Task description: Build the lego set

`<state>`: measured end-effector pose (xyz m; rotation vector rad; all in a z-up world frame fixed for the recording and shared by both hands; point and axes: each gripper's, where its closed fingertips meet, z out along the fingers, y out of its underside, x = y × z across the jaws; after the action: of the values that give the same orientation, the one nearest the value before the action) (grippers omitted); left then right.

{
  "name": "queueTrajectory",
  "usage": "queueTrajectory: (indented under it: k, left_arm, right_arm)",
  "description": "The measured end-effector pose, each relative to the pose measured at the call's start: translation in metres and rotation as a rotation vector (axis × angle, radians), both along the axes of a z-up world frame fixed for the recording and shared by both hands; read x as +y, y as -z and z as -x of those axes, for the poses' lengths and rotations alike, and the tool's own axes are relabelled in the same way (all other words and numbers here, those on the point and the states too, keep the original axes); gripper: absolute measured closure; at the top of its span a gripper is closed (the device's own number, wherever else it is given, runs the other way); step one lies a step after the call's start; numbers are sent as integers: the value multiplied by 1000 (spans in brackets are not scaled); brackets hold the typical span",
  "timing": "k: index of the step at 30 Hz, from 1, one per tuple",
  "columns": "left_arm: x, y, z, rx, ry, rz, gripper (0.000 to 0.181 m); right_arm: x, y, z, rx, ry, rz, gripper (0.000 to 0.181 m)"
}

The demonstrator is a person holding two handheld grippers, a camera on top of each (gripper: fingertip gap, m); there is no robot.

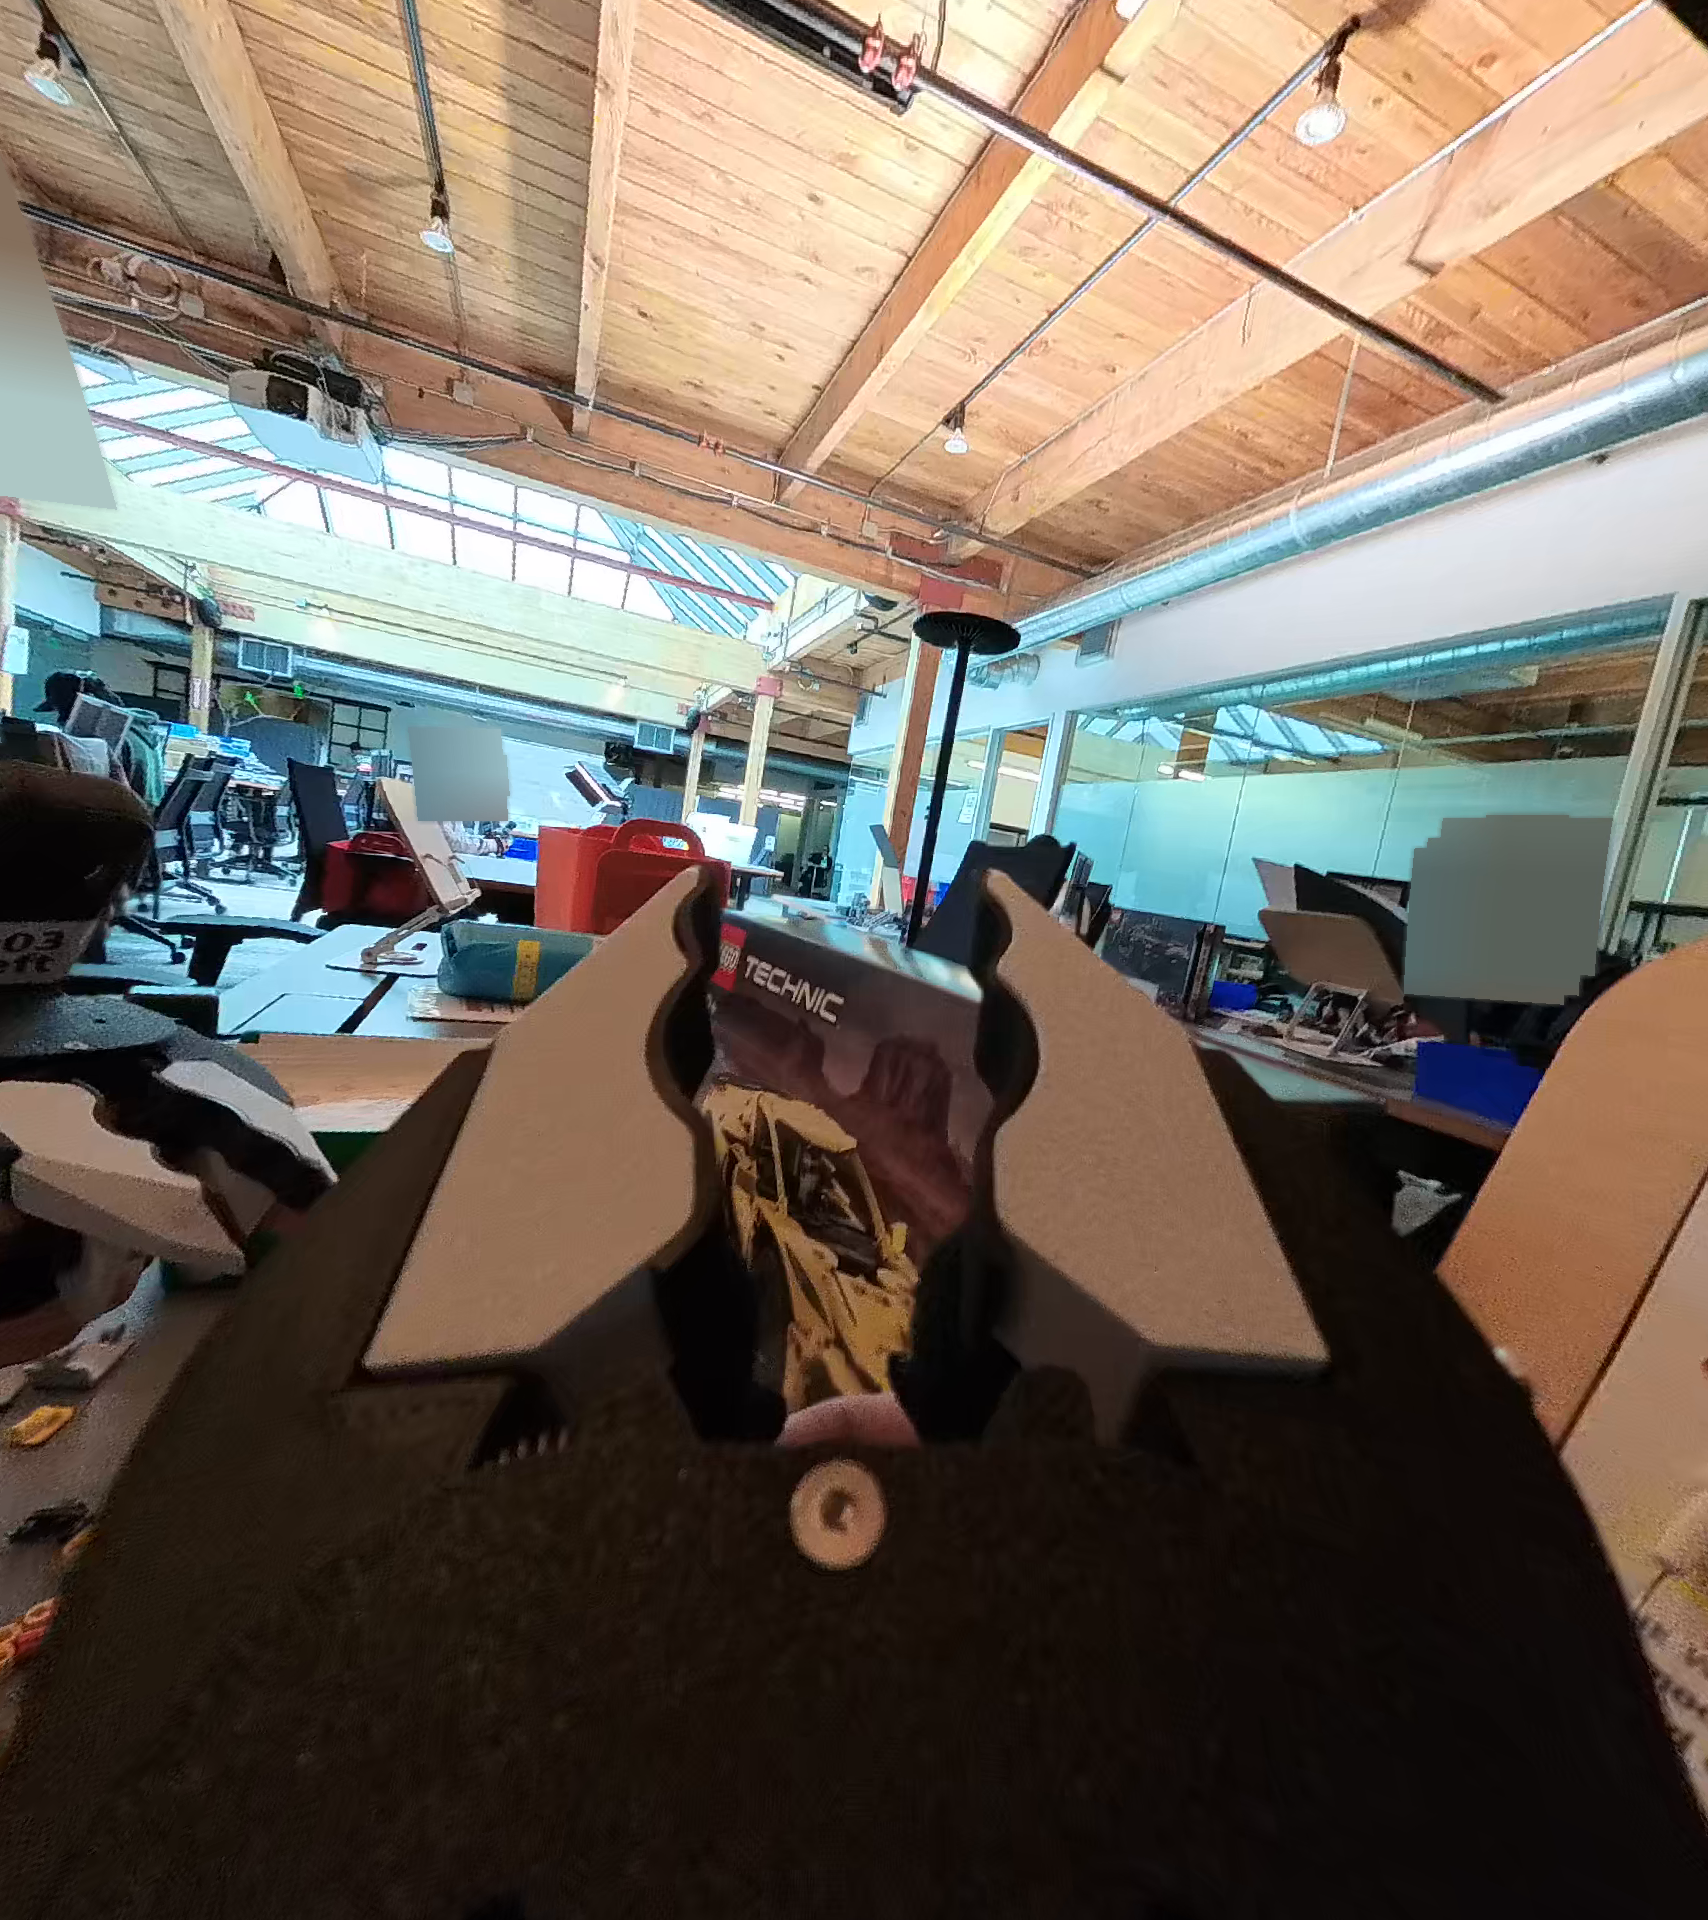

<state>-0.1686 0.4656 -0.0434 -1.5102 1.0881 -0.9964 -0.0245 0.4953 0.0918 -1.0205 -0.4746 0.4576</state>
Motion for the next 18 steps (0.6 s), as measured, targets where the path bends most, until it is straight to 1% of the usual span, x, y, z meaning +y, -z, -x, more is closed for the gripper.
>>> queueTrajectory:
  k: [3,6,10,13,15,18]
  left_arm:
    - [-1,-1,5,-13,3,13,154]
    - [-2,-3,11,-23,7,23,154]
    - [-1,0,15,-7,6,27,155]
    - [-1,4,13,4,4,33,154]
    - [-1,3,11,-4,6,35,154]
    - [-3,2,8,-20,13,41,154]
  right_arm:
    - [3,11,0,19,-22,30,135]
    - [7,13,-3,54,-47,42,134]
    - [19,-2,-5,-13,-44,-3,134]
    - [21,-13,-24,41,-21,-38,133]
    - [19,-9,-28,38,-17,-15,132]
    - [4,5,-28,10,-11,20,132]
